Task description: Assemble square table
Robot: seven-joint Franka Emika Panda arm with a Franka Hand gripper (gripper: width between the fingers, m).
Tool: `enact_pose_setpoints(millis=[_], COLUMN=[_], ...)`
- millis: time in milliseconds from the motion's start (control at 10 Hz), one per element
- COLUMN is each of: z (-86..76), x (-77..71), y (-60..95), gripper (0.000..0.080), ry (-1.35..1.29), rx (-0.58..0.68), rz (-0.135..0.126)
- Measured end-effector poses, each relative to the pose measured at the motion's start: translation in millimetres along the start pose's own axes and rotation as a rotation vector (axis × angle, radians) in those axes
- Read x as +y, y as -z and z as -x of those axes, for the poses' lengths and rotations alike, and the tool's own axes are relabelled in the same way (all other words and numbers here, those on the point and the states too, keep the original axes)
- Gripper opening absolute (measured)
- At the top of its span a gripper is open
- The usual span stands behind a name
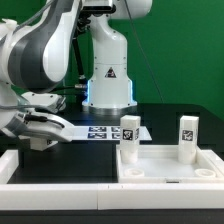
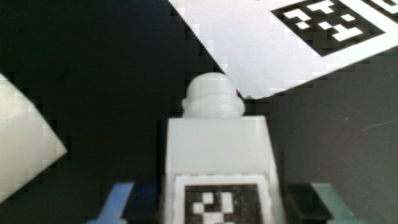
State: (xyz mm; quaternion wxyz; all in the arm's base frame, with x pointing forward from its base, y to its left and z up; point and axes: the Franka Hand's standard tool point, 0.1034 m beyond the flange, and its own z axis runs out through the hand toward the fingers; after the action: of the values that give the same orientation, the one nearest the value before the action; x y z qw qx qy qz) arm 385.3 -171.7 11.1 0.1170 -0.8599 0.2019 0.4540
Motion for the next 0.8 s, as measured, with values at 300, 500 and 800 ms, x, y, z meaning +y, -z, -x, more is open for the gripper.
enact_pose_setpoints(millis=[300, 500, 800], z=[42.8, 42.8, 38.5], x=[-43.5, -49.7, -92.2], y=[69.4, 83.2, 107.4], gripper=[0.0284, 0.0285, 0.0285], ry=[0.138, 0.135, 0.216], rx=[0.110, 0.176, 0.500], rz=[0.114, 0.111, 0.171])
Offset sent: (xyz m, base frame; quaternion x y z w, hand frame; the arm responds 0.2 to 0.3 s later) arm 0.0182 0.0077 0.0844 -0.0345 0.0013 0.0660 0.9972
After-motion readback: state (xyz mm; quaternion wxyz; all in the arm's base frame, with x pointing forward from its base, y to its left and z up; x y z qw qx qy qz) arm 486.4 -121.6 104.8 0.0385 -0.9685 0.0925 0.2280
